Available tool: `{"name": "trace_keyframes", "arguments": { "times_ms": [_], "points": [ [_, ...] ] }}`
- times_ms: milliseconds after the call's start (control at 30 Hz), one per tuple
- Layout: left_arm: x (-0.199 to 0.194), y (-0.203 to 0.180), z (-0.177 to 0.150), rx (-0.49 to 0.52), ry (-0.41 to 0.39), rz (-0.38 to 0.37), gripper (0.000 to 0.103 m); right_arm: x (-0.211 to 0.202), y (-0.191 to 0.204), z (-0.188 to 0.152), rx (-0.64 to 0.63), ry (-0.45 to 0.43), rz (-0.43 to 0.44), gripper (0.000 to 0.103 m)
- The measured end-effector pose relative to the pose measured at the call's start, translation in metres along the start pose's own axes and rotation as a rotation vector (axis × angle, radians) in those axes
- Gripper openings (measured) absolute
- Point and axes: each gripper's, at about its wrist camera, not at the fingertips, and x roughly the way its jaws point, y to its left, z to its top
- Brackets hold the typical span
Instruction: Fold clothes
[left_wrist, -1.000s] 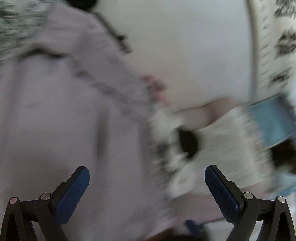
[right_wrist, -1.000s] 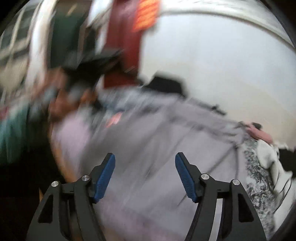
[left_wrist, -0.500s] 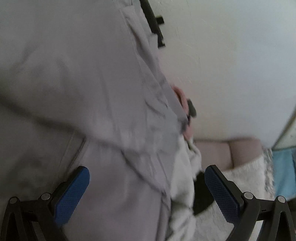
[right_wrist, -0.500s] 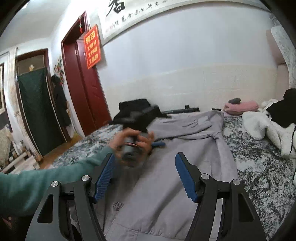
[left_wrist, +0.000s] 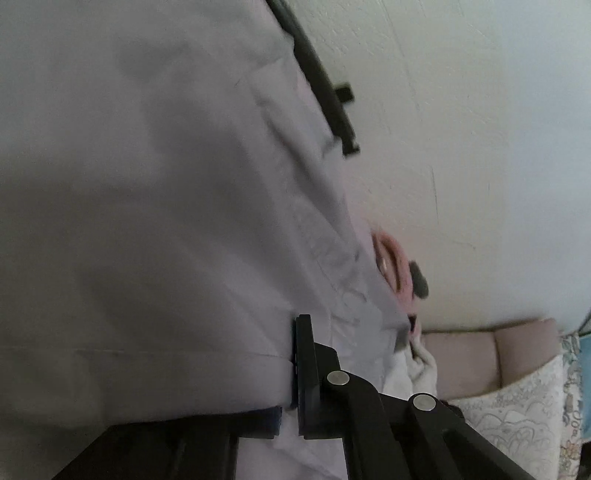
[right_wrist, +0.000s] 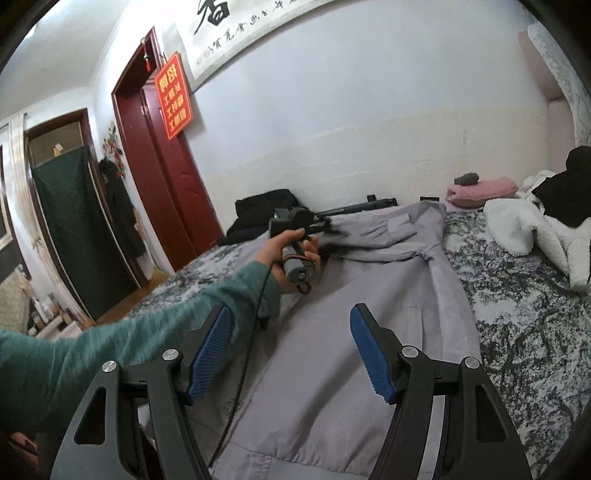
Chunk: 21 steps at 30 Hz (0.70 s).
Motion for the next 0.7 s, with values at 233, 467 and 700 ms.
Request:
{"name": "trace_keyframes", "arguments": {
  "times_ms": [233, 467, 700],
  "points": [
    [-0.161, -0.036, 0.050, 0.233, -0.344, 0.190, 0.016, 0.014, -0.003, 0.000, -0.007, 0.026, -0.028, 0.071],
    [-0.207, 0.013, 0.081, 0.235, -0.302, 0.467, 0.102, 0.029, -0.002, 0.007, -0.031, 0.067, -0.063, 0.077],
    [-0.273, 0.112, 0.118, -0.131, -0.398, 0.332, 0.101, 0.052, 0.041, 0.059, -0.341, 0.016, -0.110, 0.095]
  ]
}}
